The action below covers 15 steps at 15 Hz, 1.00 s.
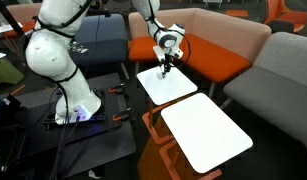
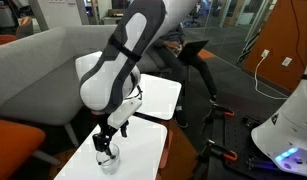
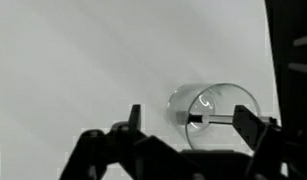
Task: Place the cup on the right table
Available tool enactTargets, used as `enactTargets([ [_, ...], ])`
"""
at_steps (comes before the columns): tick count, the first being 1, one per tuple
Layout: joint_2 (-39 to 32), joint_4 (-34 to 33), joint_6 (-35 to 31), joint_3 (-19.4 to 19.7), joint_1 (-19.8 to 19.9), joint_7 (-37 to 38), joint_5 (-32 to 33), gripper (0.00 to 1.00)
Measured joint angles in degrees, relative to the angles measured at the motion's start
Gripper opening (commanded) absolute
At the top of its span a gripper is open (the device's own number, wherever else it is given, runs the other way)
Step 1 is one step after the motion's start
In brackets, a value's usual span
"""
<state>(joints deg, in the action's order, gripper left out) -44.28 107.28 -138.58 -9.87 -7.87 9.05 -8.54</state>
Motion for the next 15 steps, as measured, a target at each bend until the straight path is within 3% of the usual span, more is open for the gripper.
enactTargets([
  [10,-6.79,-8.78,7.11,0.04,0.72,-0.97,-1.72,0.03],
  [15,-6.79,-10.72,9.29,0.26,0.64,-0.97,-1.69,0.02],
])
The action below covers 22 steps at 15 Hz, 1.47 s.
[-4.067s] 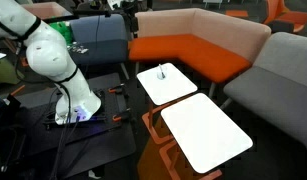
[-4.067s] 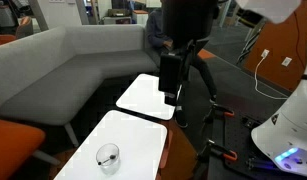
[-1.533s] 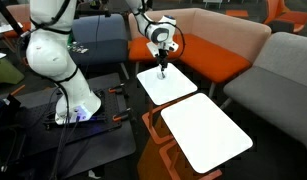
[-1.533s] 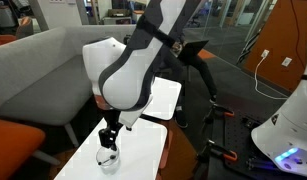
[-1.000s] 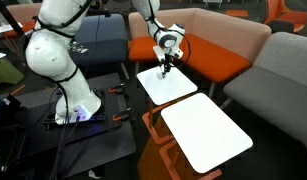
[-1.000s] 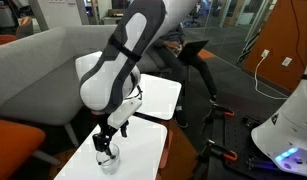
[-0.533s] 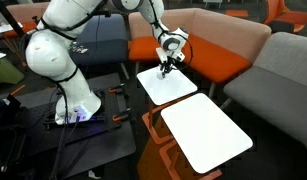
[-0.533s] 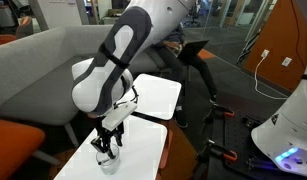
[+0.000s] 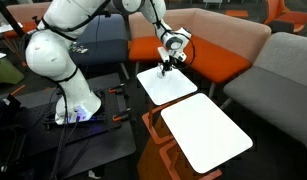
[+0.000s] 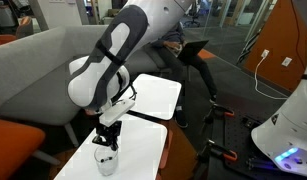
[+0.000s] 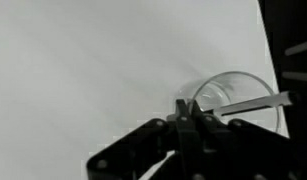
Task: Place the cup on the right table
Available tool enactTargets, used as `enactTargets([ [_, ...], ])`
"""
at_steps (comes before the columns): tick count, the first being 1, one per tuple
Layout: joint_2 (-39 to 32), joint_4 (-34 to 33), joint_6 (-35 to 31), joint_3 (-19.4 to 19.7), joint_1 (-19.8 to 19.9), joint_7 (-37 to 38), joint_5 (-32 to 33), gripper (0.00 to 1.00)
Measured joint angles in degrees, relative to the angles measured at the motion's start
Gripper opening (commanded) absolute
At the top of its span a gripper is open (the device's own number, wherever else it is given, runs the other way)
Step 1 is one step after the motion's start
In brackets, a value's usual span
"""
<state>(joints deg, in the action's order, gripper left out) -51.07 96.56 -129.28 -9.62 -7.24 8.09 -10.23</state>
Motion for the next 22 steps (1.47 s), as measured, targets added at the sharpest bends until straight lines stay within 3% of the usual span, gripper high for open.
enactTargets([
  [4,0.16,-1.41,0.21,0.46,-0.05,0.06,0.00,0.01],
  [10,5.25,1.90,-1.16,5.37,0.80,3.14,-0.08,0.01],
  [16,15.45,18.68,-14.32,8.21,4.91,5.87,-6.35,0.01],
  [22,23.53,35.39,-27.42,6.59,11.83,4.79,-21.60,0.01],
])
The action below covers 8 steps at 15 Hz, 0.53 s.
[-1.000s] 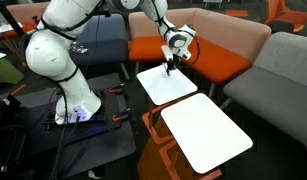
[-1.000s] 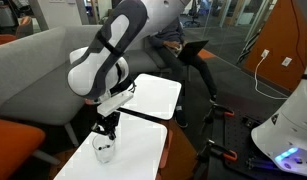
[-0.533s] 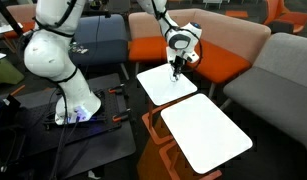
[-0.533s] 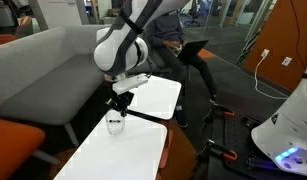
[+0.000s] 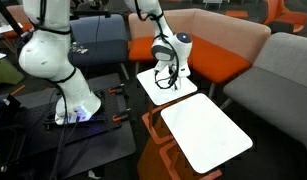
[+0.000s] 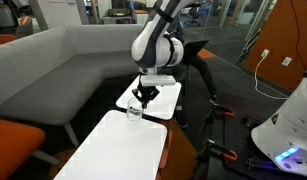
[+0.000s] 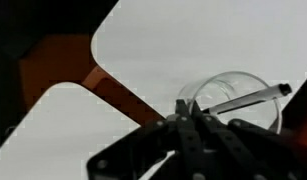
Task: Place the cup on the right table
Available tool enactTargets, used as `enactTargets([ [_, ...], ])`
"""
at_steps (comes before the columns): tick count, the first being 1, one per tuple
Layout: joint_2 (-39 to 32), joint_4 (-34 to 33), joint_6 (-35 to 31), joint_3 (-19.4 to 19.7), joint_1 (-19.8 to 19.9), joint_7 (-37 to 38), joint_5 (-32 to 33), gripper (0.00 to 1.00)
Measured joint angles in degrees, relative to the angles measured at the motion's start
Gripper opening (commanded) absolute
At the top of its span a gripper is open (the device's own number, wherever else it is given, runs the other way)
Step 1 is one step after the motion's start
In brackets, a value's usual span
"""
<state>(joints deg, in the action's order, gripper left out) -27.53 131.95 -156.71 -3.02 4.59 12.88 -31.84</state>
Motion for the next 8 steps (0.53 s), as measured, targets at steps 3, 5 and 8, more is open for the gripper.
enactTargets([
  [3,3.51,6.37,-2.58,-2.49,4.68,-2.14,-10.59,0.01],
  [5,5.11,8.81,-2.59,-3.90,7.01,-2.59,-17.45,0.01],
  [8,6.74,10.59,-2.62,-4.49,7.56,-1.96,-20.78,0.01],
])
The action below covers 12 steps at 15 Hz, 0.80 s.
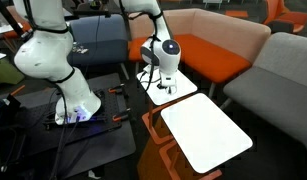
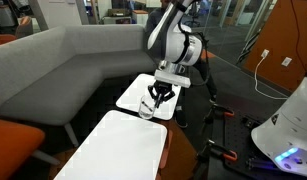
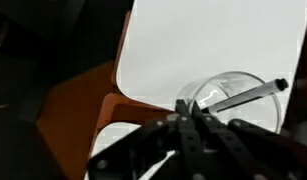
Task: Place the cup on the right table
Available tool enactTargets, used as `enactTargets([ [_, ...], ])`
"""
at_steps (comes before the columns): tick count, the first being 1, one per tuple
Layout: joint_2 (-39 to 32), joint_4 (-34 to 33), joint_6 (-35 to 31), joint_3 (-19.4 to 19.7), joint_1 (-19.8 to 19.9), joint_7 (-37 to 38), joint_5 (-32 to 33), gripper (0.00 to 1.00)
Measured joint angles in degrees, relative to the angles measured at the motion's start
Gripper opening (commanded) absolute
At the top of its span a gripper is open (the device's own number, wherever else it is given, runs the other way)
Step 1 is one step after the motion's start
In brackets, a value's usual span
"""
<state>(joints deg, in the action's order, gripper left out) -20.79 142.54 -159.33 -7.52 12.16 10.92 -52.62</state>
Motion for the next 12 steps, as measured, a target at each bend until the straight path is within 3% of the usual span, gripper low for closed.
enactTargets([
  [5,3.48,3.79,-0.61,7.49,-10.48,14.12,11.41,0.06],
  [12,3.60,4.07,-0.73,8.74,-11.07,14.32,11.50,0.01],
])
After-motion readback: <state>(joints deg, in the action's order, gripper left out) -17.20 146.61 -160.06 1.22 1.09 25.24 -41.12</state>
